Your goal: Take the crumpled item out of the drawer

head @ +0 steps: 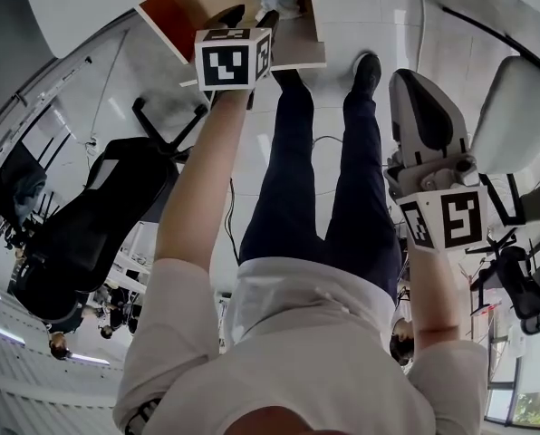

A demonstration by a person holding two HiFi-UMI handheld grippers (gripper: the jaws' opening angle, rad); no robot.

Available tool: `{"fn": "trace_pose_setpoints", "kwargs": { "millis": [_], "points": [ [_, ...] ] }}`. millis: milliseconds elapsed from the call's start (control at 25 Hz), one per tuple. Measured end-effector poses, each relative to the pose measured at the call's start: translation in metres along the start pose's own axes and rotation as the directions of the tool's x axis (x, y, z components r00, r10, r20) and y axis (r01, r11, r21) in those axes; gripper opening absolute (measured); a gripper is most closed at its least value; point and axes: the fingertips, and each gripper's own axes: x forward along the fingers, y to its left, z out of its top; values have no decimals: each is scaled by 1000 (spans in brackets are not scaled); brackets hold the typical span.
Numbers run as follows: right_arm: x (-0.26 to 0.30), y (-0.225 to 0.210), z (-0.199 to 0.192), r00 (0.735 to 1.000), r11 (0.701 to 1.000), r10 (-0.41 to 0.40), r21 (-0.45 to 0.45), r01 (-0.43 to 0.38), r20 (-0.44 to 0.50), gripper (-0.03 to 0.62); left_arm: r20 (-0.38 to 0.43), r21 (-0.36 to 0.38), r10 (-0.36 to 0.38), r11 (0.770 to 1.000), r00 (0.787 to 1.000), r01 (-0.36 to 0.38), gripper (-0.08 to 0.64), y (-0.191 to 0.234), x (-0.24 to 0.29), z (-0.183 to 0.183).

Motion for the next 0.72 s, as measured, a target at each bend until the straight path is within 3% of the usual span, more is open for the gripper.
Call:
{"fn": "trace_pose_setpoints", "kwargs": {
  "millis": [320,720],
  "points": [
    [3,-4,-2,1000,1000,4,16,-3,-12,8,-135,43,-24,999,991,30,227,2,35,-7],
    [10,-7,-3,1000,999,5,34,-4,-26,8,-216,-12,-45,999,975,44,227,1,55,-28]
  ]
}}
